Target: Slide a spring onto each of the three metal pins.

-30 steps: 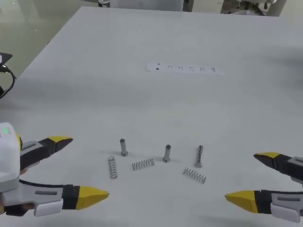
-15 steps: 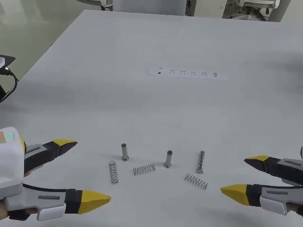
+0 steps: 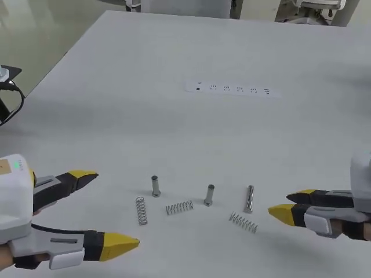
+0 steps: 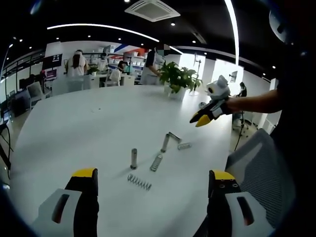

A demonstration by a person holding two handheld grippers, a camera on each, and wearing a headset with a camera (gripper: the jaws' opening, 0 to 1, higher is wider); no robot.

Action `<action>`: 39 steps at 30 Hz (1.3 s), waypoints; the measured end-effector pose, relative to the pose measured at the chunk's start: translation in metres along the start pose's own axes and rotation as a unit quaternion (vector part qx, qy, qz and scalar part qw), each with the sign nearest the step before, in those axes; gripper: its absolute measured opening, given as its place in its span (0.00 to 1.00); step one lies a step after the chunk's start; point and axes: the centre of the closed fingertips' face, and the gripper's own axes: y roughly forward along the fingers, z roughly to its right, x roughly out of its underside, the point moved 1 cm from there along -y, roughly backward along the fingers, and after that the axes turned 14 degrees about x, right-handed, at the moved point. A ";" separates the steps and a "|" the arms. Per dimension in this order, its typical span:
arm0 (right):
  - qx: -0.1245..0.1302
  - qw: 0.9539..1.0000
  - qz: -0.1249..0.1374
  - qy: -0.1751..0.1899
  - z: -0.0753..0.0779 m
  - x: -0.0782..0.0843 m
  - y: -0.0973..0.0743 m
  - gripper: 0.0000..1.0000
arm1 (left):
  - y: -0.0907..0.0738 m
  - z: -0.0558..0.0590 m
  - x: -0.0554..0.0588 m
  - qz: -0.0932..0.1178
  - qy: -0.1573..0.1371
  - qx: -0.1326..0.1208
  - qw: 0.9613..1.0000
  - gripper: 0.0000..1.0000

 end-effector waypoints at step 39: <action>0.032 0.986 -0.086 0.137 0.003 -0.014 0.046 0.21 | 0.002 0.000 0.006 -0.006 -0.012 0.000 1.000 0.84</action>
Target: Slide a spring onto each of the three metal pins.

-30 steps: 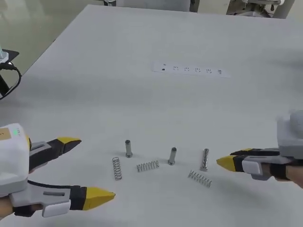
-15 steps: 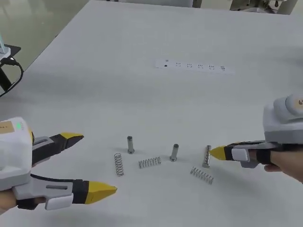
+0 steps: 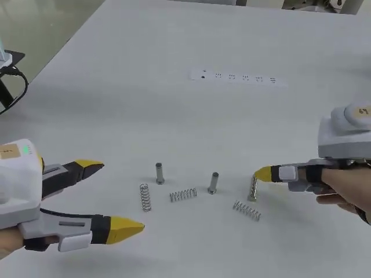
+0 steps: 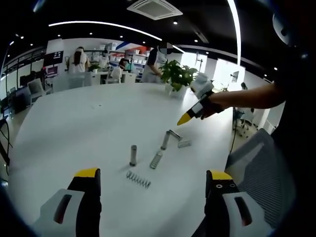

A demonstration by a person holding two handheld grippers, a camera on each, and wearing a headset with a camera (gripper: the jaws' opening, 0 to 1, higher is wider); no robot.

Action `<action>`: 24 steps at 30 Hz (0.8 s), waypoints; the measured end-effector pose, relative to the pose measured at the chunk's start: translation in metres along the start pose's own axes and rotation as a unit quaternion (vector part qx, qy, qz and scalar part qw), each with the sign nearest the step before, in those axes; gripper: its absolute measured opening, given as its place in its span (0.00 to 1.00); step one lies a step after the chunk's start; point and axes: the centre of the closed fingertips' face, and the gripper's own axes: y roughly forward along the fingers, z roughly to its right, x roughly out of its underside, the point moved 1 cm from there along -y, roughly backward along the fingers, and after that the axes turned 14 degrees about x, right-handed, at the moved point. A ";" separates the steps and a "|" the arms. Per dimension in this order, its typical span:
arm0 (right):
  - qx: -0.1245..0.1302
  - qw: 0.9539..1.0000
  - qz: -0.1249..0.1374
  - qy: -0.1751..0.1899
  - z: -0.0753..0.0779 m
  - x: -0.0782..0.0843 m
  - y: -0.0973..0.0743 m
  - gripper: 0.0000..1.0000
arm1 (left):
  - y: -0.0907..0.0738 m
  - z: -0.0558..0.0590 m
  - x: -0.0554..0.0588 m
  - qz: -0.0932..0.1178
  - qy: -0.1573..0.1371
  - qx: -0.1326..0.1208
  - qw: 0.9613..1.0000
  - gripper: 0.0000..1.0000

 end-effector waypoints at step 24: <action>0.023 0.995 -0.093 0.029 0.011 0.011 0.031 0.14 | -0.007 -0.003 0.010 -0.005 -0.003 -0.012 1.000 0.82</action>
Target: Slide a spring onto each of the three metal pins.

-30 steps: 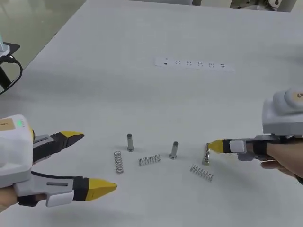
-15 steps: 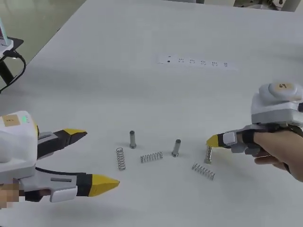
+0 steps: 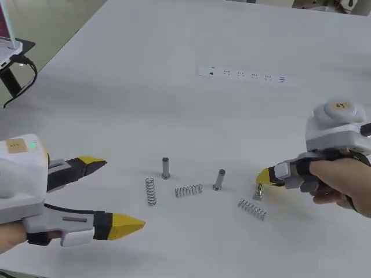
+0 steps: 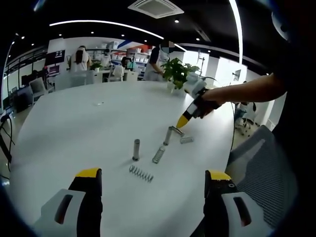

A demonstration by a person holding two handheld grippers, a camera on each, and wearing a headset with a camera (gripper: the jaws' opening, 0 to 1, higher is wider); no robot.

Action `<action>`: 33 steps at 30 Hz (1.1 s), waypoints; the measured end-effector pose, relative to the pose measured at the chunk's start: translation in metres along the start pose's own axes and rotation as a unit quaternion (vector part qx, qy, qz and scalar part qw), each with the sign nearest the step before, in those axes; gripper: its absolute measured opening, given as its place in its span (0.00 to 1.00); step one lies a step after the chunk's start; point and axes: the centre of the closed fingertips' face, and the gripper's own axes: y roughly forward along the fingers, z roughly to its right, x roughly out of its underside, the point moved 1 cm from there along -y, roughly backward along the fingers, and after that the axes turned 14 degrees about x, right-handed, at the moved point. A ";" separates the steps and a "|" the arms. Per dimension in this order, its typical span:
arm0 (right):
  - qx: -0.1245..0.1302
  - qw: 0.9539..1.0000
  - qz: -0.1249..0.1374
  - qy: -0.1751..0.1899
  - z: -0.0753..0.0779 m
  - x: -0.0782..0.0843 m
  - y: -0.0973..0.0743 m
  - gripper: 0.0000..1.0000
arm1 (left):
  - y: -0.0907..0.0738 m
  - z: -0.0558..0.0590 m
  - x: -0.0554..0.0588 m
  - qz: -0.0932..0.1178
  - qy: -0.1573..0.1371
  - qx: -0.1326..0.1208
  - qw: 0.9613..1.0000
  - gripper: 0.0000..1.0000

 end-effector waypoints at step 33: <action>0.044 0.997 -0.042 -0.041 -0.007 0.000 0.010 0.08 | 0.008 0.001 0.004 -0.008 -0.005 0.015 1.000 0.80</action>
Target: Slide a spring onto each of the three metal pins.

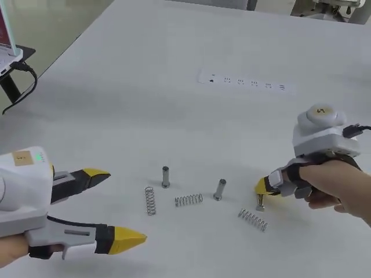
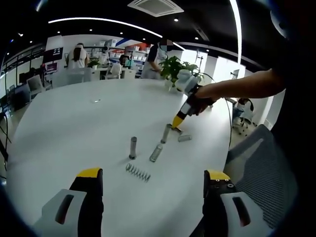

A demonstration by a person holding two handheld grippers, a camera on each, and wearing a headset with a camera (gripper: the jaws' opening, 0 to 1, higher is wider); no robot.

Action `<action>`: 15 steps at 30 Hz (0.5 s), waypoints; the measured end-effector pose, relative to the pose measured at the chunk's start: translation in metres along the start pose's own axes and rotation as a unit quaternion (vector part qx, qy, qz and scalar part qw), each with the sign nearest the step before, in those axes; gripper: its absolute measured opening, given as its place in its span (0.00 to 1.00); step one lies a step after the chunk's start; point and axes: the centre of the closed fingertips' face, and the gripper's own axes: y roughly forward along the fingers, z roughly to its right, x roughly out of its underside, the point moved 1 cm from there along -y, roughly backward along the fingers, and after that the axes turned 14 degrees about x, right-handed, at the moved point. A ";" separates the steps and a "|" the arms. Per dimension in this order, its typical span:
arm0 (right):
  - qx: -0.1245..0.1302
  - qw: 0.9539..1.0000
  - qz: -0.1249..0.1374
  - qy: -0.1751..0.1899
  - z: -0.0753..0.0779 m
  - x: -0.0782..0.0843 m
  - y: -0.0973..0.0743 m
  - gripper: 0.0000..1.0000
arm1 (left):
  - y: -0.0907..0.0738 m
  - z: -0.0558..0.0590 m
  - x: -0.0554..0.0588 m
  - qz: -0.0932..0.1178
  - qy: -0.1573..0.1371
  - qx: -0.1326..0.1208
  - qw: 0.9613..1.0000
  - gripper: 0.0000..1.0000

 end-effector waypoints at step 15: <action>0.018 0.998 0.025 -0.048 0.002 -0.002 -0.001 0.04 | 0.002 0.003 0.008 -0.011 -0.002 0.003 1.000 0.79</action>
